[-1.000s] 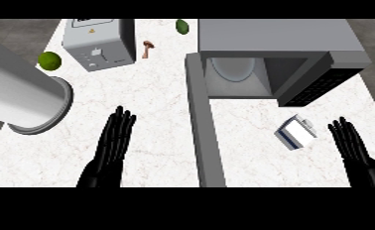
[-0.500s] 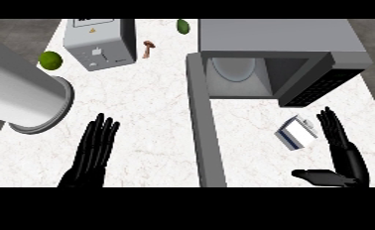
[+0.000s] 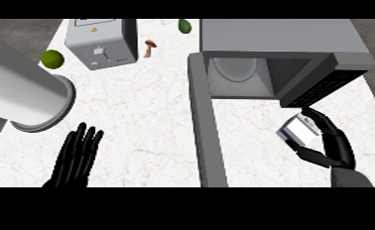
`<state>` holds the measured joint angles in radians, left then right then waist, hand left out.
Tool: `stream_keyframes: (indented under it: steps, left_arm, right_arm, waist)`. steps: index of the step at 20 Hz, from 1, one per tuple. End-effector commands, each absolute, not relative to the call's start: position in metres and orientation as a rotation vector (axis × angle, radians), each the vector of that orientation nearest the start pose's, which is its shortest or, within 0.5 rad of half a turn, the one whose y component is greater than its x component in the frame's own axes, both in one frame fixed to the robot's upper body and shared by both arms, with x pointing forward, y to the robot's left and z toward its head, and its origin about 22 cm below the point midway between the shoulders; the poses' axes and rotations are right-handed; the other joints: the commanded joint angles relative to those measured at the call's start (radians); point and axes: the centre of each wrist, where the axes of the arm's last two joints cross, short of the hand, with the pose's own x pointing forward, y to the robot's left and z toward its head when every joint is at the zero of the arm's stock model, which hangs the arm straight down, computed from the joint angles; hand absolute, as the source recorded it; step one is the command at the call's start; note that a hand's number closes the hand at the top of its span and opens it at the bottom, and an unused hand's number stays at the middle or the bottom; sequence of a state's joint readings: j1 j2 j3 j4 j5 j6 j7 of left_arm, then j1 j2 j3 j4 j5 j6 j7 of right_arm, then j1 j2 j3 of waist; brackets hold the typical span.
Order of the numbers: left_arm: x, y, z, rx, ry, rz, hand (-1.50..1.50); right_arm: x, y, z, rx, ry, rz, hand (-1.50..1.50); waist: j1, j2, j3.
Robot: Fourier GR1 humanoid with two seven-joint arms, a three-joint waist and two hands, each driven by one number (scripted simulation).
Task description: Pick up the milk, place it into the microwave and close the microwave
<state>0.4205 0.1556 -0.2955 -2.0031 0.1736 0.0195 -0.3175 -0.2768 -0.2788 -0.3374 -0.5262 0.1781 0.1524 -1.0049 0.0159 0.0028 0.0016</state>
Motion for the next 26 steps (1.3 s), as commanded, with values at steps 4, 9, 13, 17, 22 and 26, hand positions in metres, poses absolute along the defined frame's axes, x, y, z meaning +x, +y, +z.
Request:
stream_keyframes:
  steps: [4,9,13,17,22,26]
  left_arm:
    - [0.139,0.235,0.028,-0.192,-1.892,0.01,-1.5]
    - [0.143,0.246,0.018,-0.219,-1.892,-0.019,-1.5]
    - [0.143,0.249,0.027,-0.193,-1.915,0.0,-1.5]
    - [0.131,0.26,0.02,-0.214,-1.881,-0.002,-1.5]
    - [0.128,0.272,0.033,-0.198,-1.884,0.009,-1.5]
    - [0.114,0.272,0.023,-0.193,-1.874,0.015,-1.5]
  right_arm:
    - [0.233,-0.376,-0.137,-0.269,-1.861,0.145,1.5]
    - [0.247,-0.368,-0.134,-0.293,-1.832,0.247,1.5]
    - [0.245,-0.369,-0.134,-0.327,-1.816,0.373,1.5]
    - [0.268,-0.322,-0.137,-0.418,-1.808,0.274,1.5]
    - [0.283,-0.276,-0.139,-0.261,-1.904,0.148,1.5]
    - [0.275,-0.256,-0.147,-0.191,-1.913,0.12,1.5]
  waist:
    - [0.005,0.003,0.001]
    - [0.013,0.007,0.002]
    - [0.012,0.006,0.002]
    - [0.0,0.0,-0.001]
    - [0.004,0.0,0.0]
    - [-0.001,-0.003,-0.001]
